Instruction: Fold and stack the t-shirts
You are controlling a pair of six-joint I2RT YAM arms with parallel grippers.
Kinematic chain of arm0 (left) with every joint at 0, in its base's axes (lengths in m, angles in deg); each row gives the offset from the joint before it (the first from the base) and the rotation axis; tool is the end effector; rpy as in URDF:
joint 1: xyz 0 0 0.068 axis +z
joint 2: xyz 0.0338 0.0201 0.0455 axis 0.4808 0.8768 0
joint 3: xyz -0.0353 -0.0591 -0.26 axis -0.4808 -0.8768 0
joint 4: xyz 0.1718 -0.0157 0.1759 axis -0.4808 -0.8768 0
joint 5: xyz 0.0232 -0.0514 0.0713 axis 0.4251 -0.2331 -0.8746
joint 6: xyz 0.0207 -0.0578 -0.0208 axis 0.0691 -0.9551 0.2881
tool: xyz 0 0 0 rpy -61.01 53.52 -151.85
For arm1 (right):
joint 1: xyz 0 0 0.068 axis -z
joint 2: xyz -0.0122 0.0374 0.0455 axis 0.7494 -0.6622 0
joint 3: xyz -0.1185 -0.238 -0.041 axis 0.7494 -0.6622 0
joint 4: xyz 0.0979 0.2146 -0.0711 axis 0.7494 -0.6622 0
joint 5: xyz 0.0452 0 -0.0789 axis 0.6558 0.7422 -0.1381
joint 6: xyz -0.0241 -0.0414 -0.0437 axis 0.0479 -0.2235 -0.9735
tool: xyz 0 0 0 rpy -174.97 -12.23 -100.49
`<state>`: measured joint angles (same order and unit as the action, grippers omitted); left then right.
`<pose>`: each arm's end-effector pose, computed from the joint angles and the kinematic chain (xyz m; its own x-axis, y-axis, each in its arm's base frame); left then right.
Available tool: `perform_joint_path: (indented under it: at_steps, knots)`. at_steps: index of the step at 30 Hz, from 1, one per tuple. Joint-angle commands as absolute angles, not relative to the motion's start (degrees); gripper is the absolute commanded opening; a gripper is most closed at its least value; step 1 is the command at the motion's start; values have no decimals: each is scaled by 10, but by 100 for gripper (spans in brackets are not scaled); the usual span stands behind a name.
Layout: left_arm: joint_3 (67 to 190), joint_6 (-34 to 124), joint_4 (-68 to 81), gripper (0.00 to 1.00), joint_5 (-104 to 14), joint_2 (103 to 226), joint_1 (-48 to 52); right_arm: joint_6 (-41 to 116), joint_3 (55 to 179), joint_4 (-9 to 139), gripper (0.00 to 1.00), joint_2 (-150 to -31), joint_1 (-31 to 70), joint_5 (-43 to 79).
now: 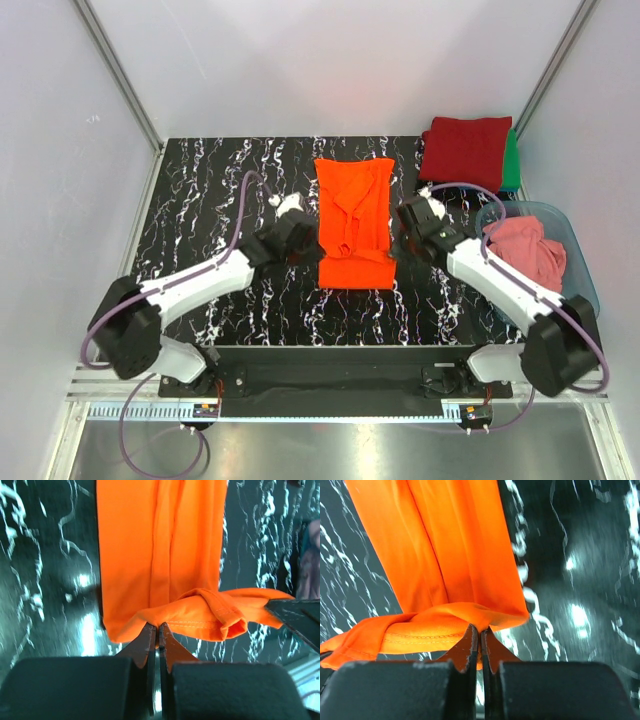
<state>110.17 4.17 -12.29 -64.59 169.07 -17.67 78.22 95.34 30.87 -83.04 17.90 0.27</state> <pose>0.2119 -0.2085 0.2417 -0.7681 -0.3262 -0.5510 0.0024 0.8591 -0.5119 0.2242 0.1222 0.2409 -0.7791 0.3808 -0.4980 0.2388 0.9147 0.3260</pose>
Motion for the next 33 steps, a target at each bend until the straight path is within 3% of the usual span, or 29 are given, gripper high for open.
perform_joint_path:
  at_steps: [1,10,15,17,18,19,20,22,29,32,33]
  knots:
    - [1155,102,-114,0,-618,1728,-140,709,1006,335,0,-885,217,14]
    - [1233,142,-103,1,-557,1851,-64,671,1109,353,0,-1023,266,46]
    - [1290,154,-107,10,-524,1938,-38,660,1160,368,2,-1099,287,64]
    - [1308,153,-107,19,-517,1961,-19,642,1211,366,25,-1155,302,74]
    - [1335,164,-113,33,-513,1986,-12,637,1229,366,39,-1172,310,81]
    - [1354,167,-122,38,-510,2000,4,630,1245,365,67,-1200,325,95]
    - [1373,174,-143,41,-500,2013,12,628,1273,363,74,-1209,331,97]
    - [1405,175,-153,48,-490,2033,34,622,1285,349,79,-1210,338,89]
    - [1325,204,-62,58,-484,2004,51,623,1164,370,78,-1101,311,93]
    - [1231,188,29,77,-458,1980,58,628,1137,375,76,-1083,267,80]
    - [1219,186,41,78,-450,1969,58,631,1135,375,75,-1087,242,80]
